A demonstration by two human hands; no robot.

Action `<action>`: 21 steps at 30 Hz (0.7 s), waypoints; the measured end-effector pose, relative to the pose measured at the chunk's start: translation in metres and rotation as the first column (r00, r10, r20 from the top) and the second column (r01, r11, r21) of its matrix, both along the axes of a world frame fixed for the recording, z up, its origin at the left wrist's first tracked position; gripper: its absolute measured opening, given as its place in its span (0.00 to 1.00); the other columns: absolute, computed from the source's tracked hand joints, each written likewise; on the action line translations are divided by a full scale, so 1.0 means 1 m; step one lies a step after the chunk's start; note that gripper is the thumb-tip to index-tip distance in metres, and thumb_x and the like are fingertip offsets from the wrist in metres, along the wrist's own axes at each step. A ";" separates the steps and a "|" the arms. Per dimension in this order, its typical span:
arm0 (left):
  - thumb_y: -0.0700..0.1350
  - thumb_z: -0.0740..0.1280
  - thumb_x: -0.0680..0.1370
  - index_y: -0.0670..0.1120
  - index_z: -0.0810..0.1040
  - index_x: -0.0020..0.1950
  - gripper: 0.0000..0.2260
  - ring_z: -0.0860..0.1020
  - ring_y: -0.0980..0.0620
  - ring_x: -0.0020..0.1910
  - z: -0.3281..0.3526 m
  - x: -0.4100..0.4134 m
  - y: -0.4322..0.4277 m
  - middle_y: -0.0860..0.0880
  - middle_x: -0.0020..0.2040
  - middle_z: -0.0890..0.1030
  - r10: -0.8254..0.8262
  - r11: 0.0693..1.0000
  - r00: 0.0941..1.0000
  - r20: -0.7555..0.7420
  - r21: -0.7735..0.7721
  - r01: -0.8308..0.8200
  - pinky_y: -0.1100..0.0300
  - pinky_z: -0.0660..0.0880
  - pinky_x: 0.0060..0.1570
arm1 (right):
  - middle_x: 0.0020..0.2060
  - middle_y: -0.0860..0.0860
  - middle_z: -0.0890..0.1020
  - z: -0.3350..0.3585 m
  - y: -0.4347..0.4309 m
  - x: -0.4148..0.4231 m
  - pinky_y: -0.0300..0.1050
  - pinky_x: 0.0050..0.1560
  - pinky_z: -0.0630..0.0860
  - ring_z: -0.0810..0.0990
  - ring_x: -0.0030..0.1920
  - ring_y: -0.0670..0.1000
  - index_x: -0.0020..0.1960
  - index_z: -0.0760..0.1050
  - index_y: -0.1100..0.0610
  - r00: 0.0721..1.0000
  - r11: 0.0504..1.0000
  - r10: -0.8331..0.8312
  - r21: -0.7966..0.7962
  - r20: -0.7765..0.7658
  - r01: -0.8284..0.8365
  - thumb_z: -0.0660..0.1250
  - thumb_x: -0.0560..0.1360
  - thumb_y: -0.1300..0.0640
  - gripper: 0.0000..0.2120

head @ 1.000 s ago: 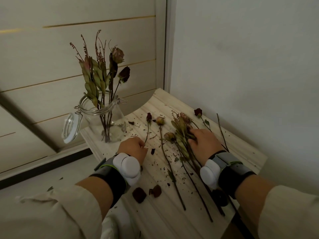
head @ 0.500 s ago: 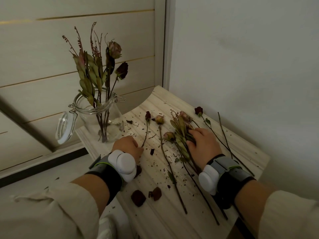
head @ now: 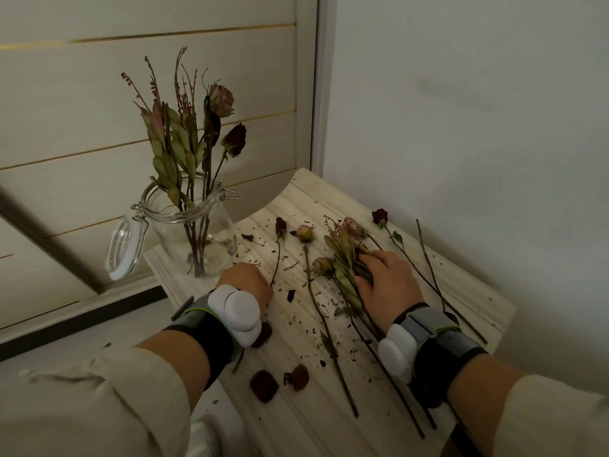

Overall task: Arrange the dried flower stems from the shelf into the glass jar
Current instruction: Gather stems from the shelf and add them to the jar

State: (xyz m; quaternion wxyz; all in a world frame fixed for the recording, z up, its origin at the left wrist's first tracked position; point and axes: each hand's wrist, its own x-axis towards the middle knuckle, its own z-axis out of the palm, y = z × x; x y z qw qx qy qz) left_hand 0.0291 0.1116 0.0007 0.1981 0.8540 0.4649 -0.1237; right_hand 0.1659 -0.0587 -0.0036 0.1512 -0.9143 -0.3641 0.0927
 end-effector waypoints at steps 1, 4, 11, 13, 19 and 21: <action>0.46 0.65 0.76 0.49 0.76 0.40 0.05 0.73 0.52 0.37 0.002 0.000 0.000 0.50 0.42 0.77 -0.008 1.000 1.000 0.002 0.004 0.008 0.62 0.71 0.41 | 0.71 0.50 0.65 0.000 0.000 0.000 0.52 0.68 0.66 0.63 0.70 0.54 0.71 0.64 0.51 1.000 1.000 0.000 -0.001 0.000 0.000 0.58 0.78 0.49 0.22; 0.46 0.64 0.76 0.49 0.74 0.39 0.06 0.73 0.51 0.40 0.010 0.000 0.002 0.50 0.41 0.75 -0.023 1.000 1.000 0.004 0.009 0.023 0.62 0.71 0.42 | 0.71 0.50 0.65 0.001 0.001 -0.001 0.53 0.68 0.66 0.62 0.70 0.54 0.72 0.64 0.51 1.000 1.000 -0.004 -0.005 -0.002 0.004 0.58 0.78 0.49 0.22; 0.44 0.62 0.78 0.47 0.82 0.53 0.09 0.79 0.47 0.52 0.045 -0.001 -0.005 0.48 0.52 0.82 -0.054 0.998 0.987 0.149 0.046 0.048 0.59 0.74 0.49 | 0.71 0.49 0.64 0.005 0.002 -0.003 0.53 0.67 0.67 0.63 0.69 0.54 0.71 0.64 0.50 1.000 1.000 -0.010 -0.022 -0.010 0.009 0.58 0.78 0.49 0.22; 0.45 0.62 0.78 0.48 0.81 0.53 0.09 0.79 0.48 0.53 0.054 0.000 -0.006 0.49 0.54 0.82 -0.045 0.997 0.977 0.210 0.070 0.031 0.60 0.73 0.50 | 0.71 0.49 0.64 0.006 0.003 -0.003 0.53 0.67 0.67 0.62 0.70 0.54 0.72 0.64 0.50 1.000 0.999 -0.013 -0.034 -0.014 0.012 0.58 0.78 0.48 0.22; 0.47 0.64 0.77 0.49 0.80 0.52 0.08 0.79 0.49 0.51 0.082 0.010 -0.010 0.50 0.52 0.82 -0.033 0.996 0.921 0.387 0.087 -0.001 0.60 0.74 0.50 | 0.72 0.50 0.63 0.017 0.006 -0.006 0.53 0.69 0.65 0.61 0.72 0.55 0.72 0.62 0.49 0.999 0.999 -0.027 -0.039 -0.023 0.026 0.58 0.78 0.46 0.24; 0.48 0.64 0.76 0.50 0.80 0.52 0.07 0.79 0.50 0.50 0.090 0.012 -0.010 0.51 0.51 0.82 -0.032 0.997 0.900 0.435 0.081 -0.003 0.60 0.73 0.49 | 0.72 0.51 0.63 0.026 0.010 -0.005 0.53 0.70 0.64 0.61 0.72 0.55 0.72 0.62 0.49 1.000 1.000 -0.024 -0.012 -0.002 0.024 0.58 0.78 0.46 0.24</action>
